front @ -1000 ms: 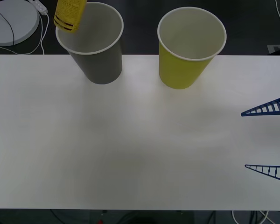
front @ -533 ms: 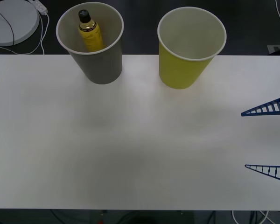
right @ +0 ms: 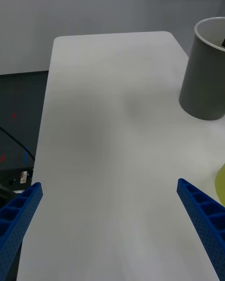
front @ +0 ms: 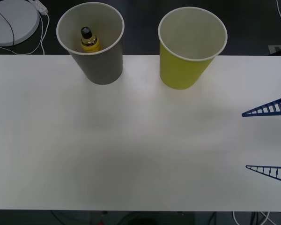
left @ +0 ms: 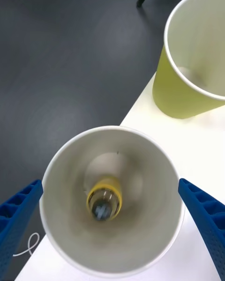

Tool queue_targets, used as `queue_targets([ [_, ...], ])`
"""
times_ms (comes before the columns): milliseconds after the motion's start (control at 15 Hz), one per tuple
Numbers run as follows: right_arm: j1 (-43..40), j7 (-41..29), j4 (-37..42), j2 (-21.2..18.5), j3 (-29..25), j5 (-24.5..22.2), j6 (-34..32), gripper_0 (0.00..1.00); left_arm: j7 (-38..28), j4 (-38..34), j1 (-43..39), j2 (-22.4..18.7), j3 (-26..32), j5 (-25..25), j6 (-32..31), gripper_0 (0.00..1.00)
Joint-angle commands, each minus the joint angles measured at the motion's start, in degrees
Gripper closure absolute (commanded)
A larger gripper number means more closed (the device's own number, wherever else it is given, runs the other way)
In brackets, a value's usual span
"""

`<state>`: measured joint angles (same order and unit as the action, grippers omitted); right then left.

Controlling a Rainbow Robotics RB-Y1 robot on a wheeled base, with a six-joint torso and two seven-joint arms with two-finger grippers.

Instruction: Put the can into the green bin and the plastic bottle into the gray bin

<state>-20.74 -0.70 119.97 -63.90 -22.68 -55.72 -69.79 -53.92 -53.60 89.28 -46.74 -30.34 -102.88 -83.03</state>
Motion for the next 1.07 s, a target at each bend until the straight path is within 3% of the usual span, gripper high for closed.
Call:
queue_targets([
  [67, 0.0, 0.0, 0.0, 0.0, 0.0, 0.0, 0.0, 0.0, 0.31, -4.49, -1.83, -4.41, -2.26, 4.8, -0.11, 0.0],
  [467, 0.0, 0.0, 0.0, 0.0, 0.0, 0.0, 0.0, 0.0, 2.86, -13.46, -9.65, -14.61, -2.18, 17.63, -0.03, 0.0],
  [1067, 0.0, 0.0, 0.0, 0.0, 0.0, 0.0, 0.0, 0.0, 20.61, -15.83, -21.95, -24.63, -2.09, 38.02, 0.68, 0.0],
])
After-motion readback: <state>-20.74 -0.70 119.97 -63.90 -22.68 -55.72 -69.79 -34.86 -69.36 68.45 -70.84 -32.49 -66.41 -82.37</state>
